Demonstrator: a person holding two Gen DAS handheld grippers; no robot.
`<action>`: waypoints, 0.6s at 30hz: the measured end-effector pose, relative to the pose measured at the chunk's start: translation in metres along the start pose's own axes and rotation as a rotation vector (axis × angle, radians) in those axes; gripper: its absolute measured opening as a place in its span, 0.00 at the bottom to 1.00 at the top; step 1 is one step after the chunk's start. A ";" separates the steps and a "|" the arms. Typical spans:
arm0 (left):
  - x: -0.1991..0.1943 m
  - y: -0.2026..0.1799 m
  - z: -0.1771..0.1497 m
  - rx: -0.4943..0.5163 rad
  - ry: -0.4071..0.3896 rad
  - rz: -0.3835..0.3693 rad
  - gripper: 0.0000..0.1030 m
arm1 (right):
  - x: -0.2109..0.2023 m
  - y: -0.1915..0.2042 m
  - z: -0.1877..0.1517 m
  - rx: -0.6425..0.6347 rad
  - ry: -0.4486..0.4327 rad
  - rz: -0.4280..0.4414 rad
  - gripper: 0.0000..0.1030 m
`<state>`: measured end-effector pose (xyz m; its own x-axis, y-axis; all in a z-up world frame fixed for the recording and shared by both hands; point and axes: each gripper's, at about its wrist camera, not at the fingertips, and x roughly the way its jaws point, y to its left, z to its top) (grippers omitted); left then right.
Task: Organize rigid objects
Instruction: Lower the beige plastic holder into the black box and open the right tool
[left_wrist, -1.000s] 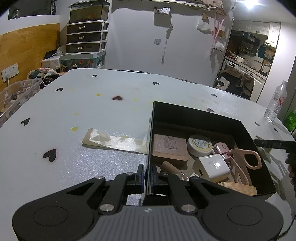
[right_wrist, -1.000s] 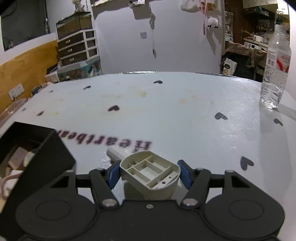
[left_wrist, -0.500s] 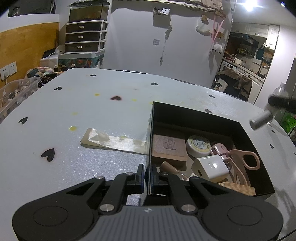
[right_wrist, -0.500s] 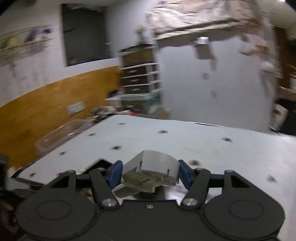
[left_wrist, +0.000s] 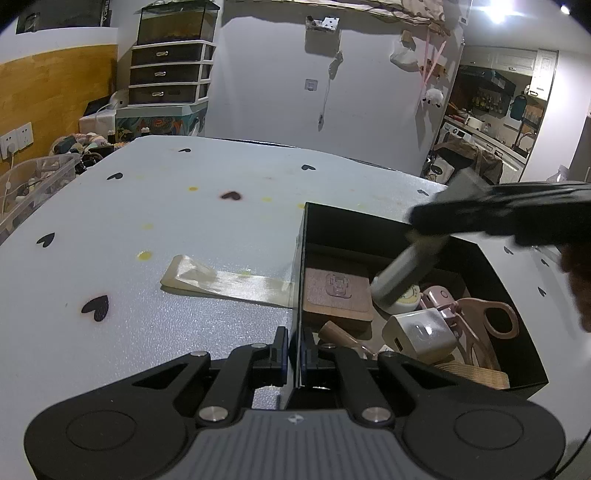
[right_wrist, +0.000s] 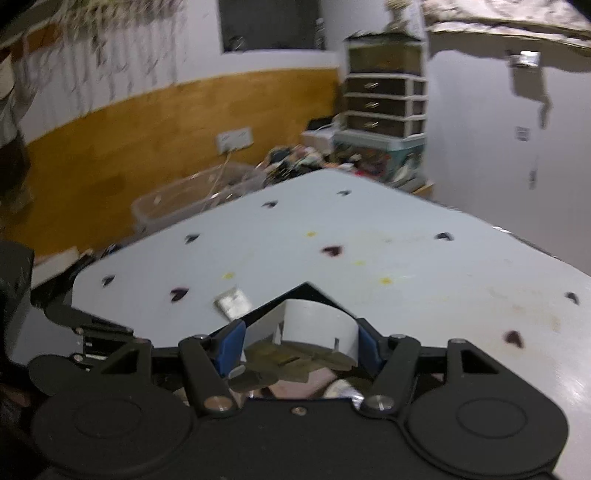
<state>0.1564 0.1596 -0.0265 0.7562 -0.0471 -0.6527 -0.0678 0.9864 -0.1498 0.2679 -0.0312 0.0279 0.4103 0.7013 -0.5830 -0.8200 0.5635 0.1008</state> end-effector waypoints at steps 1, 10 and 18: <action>0.000 0.000 0.000 0.001 0.000 0.000 0.06 | 0.006 0.002 0.000 -0.019 0.006 0.012 0.63; 0.000 0.000 0.000 0.003 -0.001 -0.001 0.06 | 0.033 0.007 -0.020 -0.199 0.209 0.020 0.63; 0.000 0.000 0.000 0.003 0.000 -0.001 0.06 | 0.032 -0.004 -0.025 -0.209 0.248 -0.104 0.87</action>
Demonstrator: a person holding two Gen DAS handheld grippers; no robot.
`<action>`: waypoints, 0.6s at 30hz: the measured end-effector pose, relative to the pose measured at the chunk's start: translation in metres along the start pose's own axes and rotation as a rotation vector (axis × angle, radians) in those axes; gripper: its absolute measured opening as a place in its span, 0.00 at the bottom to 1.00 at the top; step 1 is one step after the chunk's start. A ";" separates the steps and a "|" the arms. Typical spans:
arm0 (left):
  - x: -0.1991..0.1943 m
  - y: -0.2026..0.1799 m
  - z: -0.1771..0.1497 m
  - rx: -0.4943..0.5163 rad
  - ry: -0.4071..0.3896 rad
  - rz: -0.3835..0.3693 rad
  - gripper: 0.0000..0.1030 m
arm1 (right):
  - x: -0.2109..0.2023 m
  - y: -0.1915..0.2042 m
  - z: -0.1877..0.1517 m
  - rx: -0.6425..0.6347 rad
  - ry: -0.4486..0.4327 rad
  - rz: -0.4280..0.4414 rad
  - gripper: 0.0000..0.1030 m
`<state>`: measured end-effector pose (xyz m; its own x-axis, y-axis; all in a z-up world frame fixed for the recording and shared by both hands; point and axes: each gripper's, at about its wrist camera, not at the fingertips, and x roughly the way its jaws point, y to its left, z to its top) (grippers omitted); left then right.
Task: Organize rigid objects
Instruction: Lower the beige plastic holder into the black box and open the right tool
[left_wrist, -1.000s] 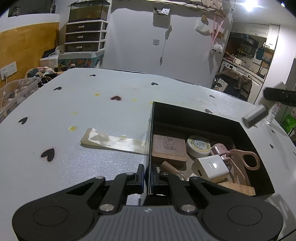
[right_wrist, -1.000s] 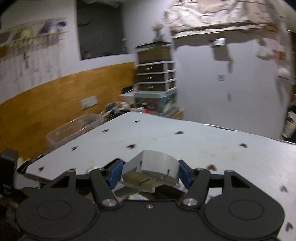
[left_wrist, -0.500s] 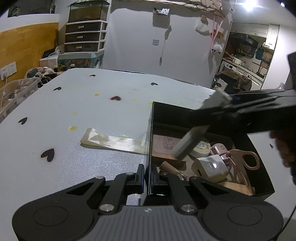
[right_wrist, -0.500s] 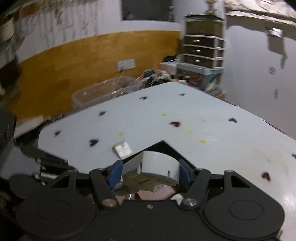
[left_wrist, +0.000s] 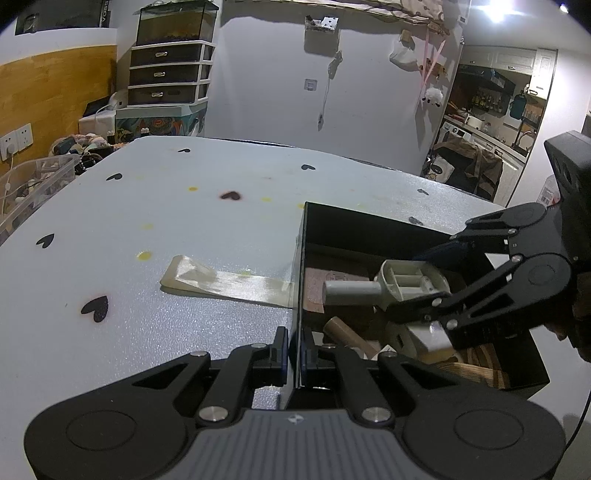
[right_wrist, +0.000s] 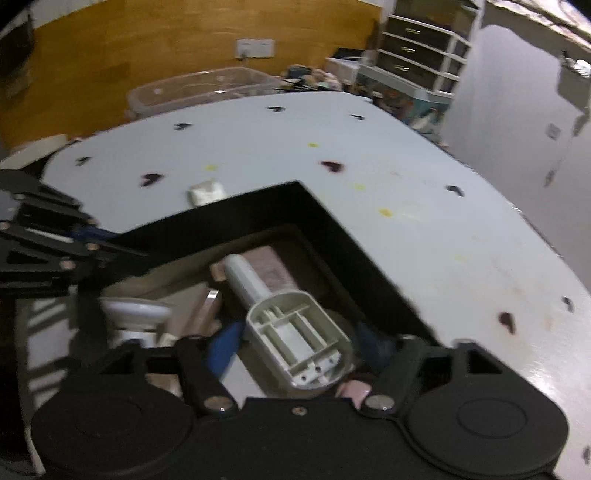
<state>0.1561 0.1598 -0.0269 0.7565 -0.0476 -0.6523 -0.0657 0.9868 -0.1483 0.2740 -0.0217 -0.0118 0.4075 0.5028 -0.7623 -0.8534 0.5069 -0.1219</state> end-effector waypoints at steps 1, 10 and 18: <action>0.000 0.000 0.000 0.000 0.000 0.000 0.06 | -0.001 -0.001 -0.001 -0.003 -0.004 -0.026 0.88; 0.000 0.000 0.000 0.001 0.001 0.001 0.06 | -0.018 -0.011 -0.009 0.090 -0.031 -0.008 0.88; 0.000 -0.001 0.000 0.005 0.006 0.011 0.06 | -0.064 -0.020 -0.015 0.304 -0.115 -0.026 0.94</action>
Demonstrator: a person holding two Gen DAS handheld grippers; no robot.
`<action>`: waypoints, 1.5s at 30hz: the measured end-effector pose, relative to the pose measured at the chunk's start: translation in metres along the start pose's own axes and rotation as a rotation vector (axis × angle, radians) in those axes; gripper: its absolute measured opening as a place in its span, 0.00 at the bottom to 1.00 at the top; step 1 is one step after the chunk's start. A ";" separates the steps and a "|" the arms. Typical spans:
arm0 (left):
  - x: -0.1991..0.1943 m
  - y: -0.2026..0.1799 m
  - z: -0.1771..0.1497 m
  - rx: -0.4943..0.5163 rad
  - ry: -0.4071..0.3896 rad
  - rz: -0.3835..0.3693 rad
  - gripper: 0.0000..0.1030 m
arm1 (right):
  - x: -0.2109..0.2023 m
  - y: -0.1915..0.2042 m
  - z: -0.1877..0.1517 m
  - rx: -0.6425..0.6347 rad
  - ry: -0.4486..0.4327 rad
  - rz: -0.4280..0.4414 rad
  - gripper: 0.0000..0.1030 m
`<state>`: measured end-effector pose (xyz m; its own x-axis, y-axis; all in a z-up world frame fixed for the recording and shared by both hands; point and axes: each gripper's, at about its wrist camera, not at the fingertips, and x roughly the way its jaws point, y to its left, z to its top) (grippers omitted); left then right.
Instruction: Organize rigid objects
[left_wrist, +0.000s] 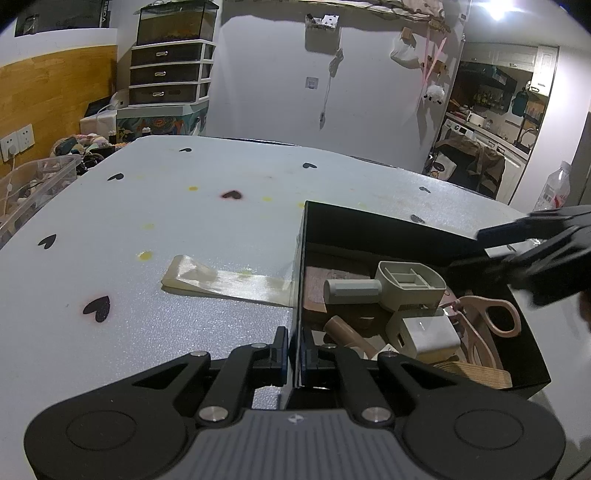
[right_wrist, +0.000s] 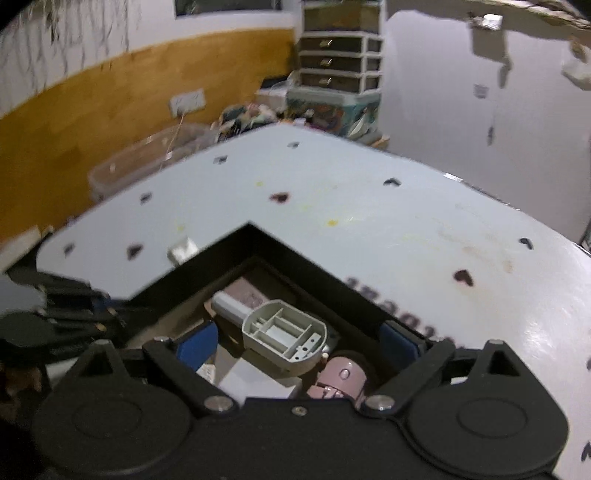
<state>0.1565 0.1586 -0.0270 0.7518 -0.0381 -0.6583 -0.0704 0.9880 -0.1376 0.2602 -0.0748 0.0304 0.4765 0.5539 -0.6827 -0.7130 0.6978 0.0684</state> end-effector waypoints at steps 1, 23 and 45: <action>0.000 0.000 0.000 0.001 0.001 0.001 0.06 | -0.007 0.000 -0.001 0.005 -0.018 -0.008 0.94; -0.002 -0.007 0.003 0.027 -0.001 0.033 0.07 | -0.083 0.022 -0.059 0.283 -0.286 -0.304 1.00; -0.141 -0.047 -0.052 0.110 -0.330 0.076 0.96 | -0.144 0.077 -0.136 0.261 -0.407 -0.411 1.00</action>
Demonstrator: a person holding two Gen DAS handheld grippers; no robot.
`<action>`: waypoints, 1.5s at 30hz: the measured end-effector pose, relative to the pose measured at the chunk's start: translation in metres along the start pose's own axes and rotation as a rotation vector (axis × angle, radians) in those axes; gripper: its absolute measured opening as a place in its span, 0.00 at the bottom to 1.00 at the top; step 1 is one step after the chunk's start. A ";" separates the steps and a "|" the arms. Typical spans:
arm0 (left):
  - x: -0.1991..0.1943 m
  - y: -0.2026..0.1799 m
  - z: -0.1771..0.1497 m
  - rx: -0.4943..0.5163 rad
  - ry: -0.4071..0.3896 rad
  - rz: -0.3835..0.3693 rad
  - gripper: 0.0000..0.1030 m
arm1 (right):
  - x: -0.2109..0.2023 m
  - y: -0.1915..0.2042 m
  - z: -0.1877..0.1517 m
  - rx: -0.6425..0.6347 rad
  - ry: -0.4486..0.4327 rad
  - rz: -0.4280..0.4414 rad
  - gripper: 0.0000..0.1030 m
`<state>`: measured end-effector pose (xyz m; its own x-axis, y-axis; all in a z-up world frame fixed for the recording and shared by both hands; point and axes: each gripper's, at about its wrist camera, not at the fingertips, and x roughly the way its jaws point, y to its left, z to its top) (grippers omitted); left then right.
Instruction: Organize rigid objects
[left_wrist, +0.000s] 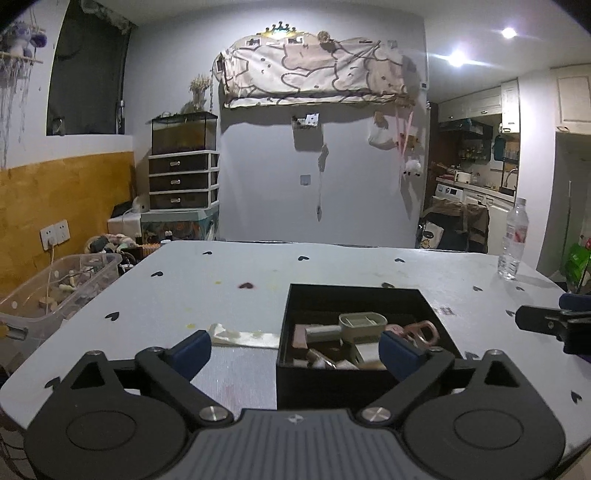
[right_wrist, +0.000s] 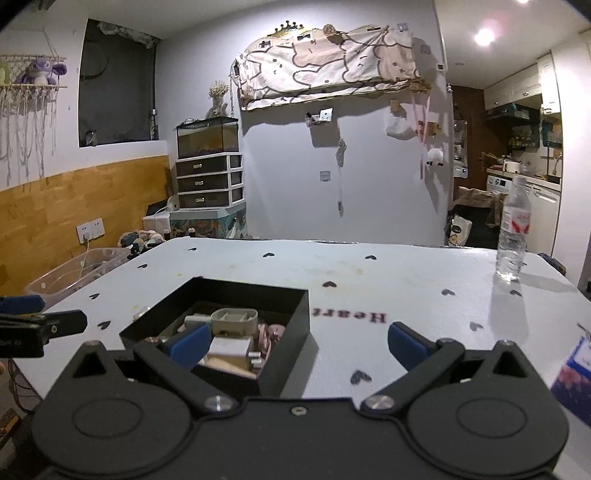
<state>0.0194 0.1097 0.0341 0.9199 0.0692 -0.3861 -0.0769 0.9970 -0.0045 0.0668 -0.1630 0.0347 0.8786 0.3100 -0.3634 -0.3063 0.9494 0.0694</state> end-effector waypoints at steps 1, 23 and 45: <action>-0.005 -0.002 -0.003 0.001 -0.003 -0.001 0.96 | -0.005 0.000 -0.003 0.003 -0.002 -0.004 1.00; -0.048 -0.025 -0.031 0.031 -0.051 -0.024 1.00 | -0.063 -0.004 -0.033 -0.002 -0.063 -0.052 1.00; -0.050 -0.025 -0.032 0.039 -0.053 -0.028 1.00 | -0.064 -0.004 -0.036 0.001 -0.060 -0.060 1.00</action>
<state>-0.0373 0.0797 0.0242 0.9405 0.0419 -0.3372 -0.0368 0.9991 0.0213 -0.0016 -0.1882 0.0243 0.9159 0.2546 -0.3104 -0.2519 0.9665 0.0497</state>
